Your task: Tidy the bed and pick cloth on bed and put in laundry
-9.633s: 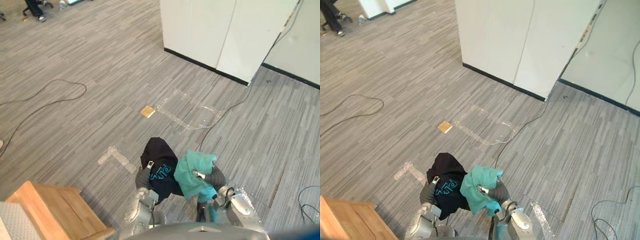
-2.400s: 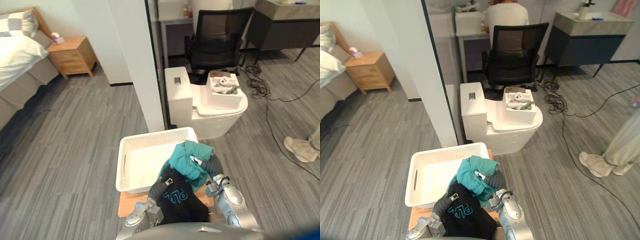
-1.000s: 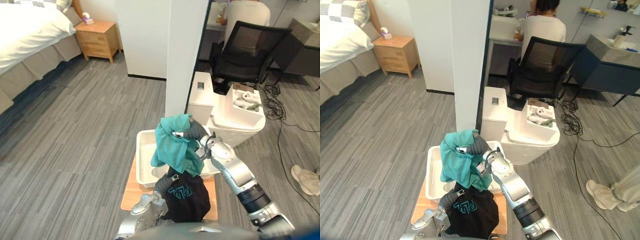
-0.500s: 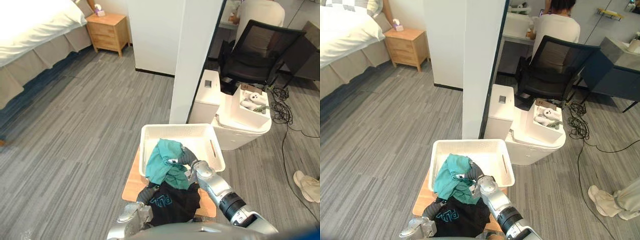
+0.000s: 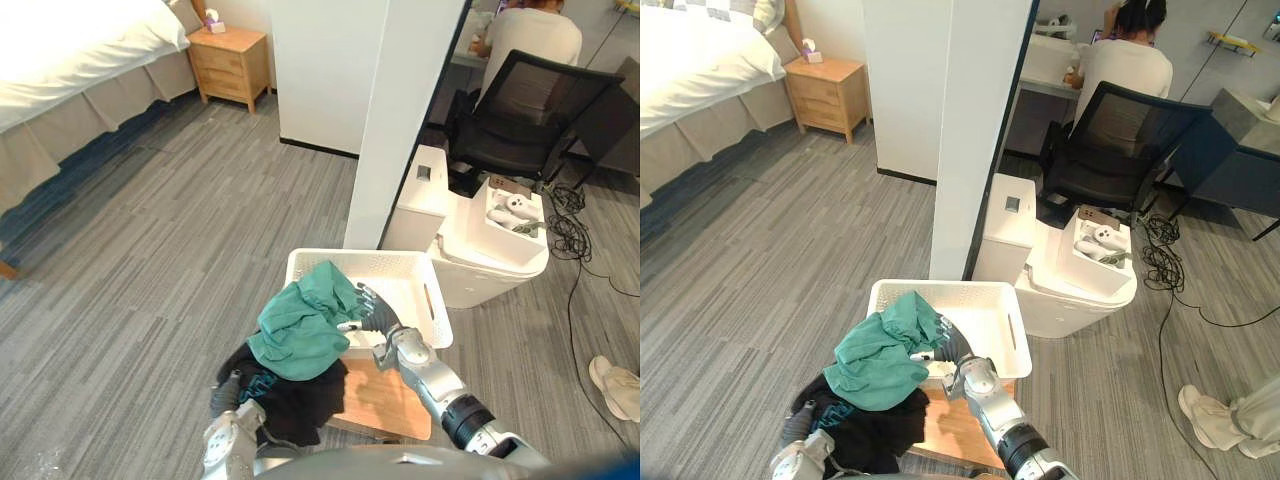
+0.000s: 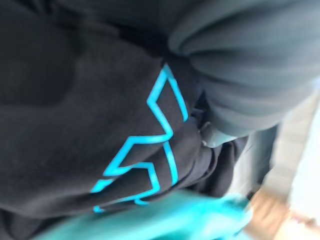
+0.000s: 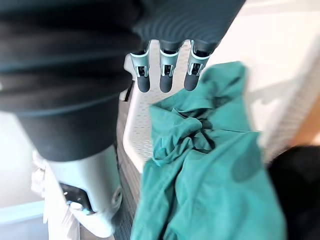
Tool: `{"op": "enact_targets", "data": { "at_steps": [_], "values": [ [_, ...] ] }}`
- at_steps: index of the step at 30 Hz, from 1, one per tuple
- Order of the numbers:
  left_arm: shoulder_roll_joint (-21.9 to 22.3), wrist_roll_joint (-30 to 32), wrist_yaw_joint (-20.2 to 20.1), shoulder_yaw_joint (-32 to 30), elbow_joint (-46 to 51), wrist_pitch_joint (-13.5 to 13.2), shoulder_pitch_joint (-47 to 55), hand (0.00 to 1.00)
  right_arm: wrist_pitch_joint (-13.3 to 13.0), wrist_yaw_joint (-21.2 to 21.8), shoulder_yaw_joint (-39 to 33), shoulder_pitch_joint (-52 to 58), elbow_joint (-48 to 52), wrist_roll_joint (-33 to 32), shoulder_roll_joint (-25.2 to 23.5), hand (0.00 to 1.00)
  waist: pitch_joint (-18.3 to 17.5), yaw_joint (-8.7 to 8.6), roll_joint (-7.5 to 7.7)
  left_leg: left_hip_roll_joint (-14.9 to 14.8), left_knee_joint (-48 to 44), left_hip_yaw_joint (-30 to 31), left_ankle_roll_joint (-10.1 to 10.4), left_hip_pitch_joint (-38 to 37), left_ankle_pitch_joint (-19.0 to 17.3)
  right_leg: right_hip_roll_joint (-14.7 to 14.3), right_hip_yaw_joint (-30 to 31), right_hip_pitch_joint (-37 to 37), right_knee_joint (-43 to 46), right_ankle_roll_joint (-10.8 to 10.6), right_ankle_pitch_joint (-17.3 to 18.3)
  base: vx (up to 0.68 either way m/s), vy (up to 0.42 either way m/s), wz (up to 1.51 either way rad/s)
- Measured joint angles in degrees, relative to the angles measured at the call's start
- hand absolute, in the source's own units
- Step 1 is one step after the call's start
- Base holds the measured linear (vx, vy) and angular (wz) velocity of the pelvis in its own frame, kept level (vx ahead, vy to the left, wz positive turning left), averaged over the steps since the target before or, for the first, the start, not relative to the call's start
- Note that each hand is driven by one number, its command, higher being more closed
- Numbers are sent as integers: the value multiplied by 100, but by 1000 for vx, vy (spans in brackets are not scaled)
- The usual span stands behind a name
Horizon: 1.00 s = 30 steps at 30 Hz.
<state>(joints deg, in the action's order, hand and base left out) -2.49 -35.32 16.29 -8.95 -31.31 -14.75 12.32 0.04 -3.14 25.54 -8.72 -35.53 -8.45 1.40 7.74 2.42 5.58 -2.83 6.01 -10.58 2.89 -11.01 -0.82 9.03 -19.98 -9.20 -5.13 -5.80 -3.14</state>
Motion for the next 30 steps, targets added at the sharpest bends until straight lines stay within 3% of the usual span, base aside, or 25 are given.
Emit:
{"op": "enact_targets", "data": {
  "at_steps": [5,8,11,15,21,22,25,30],
  "values": [
    [-52,187,811,-573,1674,-539,-128,100,-60,-78,-44,302,83,-44,171,0,-1,-62,-19,-4,-2,-3,1,9,0,0,-12,-5,-26,6,-17,0,0,0],
    [-146,818,1343,-763,1966,-747,-258,100,-120,-49,-217,481,270,-163,213,0,-3,-125,-64,-19,-3,-14,1,22,-1,-6,2,16,-31,11,-20,0,0,0],
    [-308,1416,1721,-720,2156,-851,-374,100,-199,35,-336,654,417,-208,246,0,-53,-150,-95,-21,-6,-91,3,104,-3,-19,36,132,-38,22,-49,-22,0,-11],
    [-529,2120,1858,-472,2157,-839,-774,100,-232,152,-476,918,528,-220,265,0,-87,-218,-153,-25,-27,-124,4,109,-3,-23,70,183,-62,25,-62,1,-2,-5],
    [-757,3137,1320,164,2177,-654,-1318,100,-289,424,-707,1115,578,-219,332,0,-133,-442,-315,-68,-36,-307,25,114,-20,-49,264,300,-58,47,-131,-7,-5,-16],
    [-762,3314,1074,166,2317,-635,-1326,100,-314,429,-726,1120,583,-232,343,0,-138,-513,-326,-93,-38,-338,39,102,-29,-68,330,300,-41,59,-140,-9,-19,-20],
    [-777,3495,388,175,3125,-555,-1346,100,-431,480,-943,1283,725,-347,378,0,-159,-472,-330,-153,-39,-479,80,100,-57,-110,509,363,-41,94,-164,-26,-18,-24],
    [-1001,3455,-731,-30,4104,-529,-1372,100,-480,529,-1226,1541,836,-372,418,0,-297,-491,-556,-168,-38,-619,89,24,-76,-142,614,355,-37,101,-182,-12,-13,-14]
  ]
}}
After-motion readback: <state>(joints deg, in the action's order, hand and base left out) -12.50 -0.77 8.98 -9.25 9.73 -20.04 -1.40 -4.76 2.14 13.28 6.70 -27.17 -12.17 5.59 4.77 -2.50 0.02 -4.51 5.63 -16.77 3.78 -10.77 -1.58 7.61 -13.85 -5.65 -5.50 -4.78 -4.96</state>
